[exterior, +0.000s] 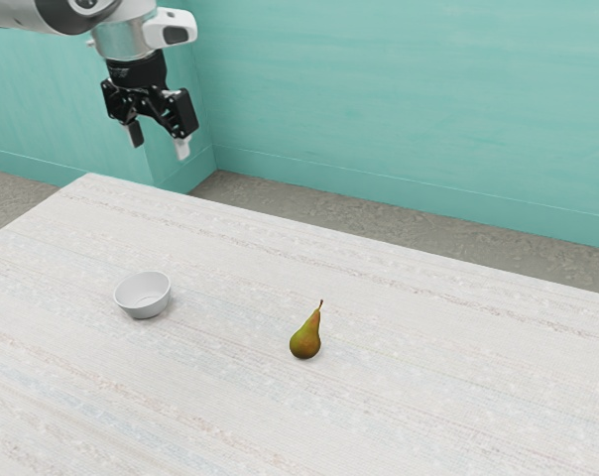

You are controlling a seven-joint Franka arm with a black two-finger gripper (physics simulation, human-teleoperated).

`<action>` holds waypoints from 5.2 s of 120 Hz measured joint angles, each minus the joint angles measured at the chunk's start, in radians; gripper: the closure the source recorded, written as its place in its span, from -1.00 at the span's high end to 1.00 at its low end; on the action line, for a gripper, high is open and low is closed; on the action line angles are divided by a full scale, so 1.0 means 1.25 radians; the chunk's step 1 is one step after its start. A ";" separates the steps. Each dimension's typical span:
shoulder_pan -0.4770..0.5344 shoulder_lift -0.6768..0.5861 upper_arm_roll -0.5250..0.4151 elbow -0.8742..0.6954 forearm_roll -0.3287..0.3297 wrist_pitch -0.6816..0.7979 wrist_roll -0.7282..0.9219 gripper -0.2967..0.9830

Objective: Place the pear in the bowl.

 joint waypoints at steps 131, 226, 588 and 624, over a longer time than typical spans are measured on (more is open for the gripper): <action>-0.004 0.156 -0.071 -0.153 -0.047 0.161 -0.029 0.54; 0.002 0.216 -0.170 -0.385 -0.140 0.553 -0.073 0.54; 0.128 0.223 -0.153 -0.432 -0.097 0.772 -0.175 -0.48; 0.235 0.222 -0.100 -0.416 -0.090 0.735 -0.197 -0.38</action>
